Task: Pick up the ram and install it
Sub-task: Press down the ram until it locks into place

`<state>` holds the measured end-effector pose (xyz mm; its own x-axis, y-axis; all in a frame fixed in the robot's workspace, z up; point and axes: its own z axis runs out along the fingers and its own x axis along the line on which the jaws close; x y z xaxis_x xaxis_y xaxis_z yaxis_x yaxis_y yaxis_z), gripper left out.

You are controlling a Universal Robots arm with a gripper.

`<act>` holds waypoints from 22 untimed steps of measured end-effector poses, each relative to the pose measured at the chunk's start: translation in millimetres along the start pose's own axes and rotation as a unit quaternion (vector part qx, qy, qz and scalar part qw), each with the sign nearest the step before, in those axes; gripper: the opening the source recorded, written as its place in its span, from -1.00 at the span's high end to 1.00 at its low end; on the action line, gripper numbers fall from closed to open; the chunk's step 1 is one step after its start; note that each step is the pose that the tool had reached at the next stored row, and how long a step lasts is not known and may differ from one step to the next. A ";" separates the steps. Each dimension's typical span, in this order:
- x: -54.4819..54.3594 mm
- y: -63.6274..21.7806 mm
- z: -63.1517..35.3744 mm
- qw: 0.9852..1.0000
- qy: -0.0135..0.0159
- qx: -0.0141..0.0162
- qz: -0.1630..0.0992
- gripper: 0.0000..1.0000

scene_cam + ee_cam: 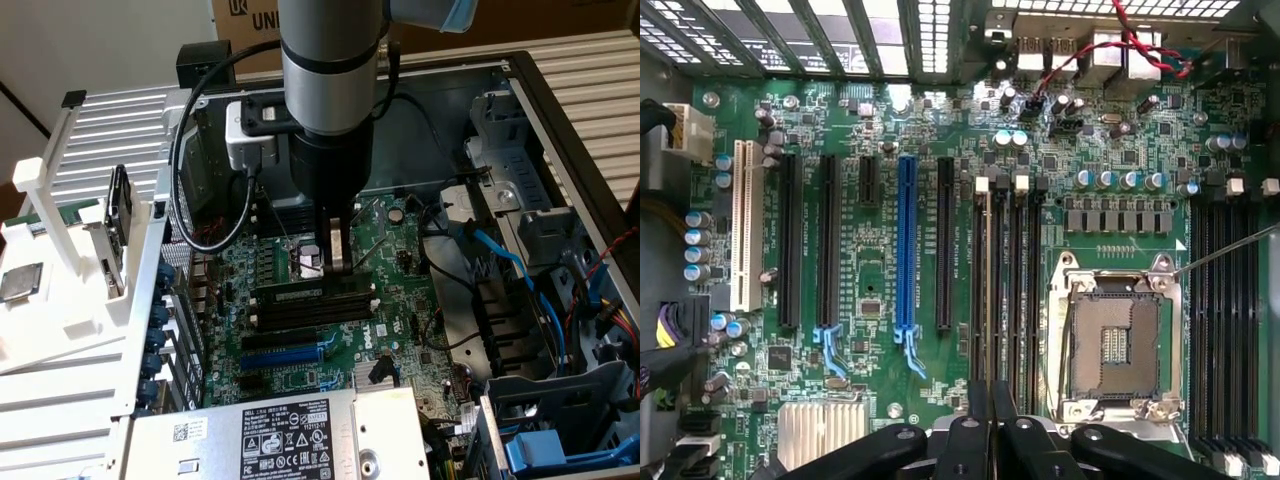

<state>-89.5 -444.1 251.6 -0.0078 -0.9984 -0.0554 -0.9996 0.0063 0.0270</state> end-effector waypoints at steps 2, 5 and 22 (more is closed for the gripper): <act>0.2 0.0 1.2 1.000 0.000 0.000 0.000 0.76; 0.2 -0.1 1.7 1.000 0.000 0.002 0.000 0.76; -3.5 2.4 2.8 1.000 0.001 0.003 -0.008 0.76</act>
<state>-91.9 -440.5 249.0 0.0078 -0.9986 -0.0528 -0.9997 -0.0089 0.0207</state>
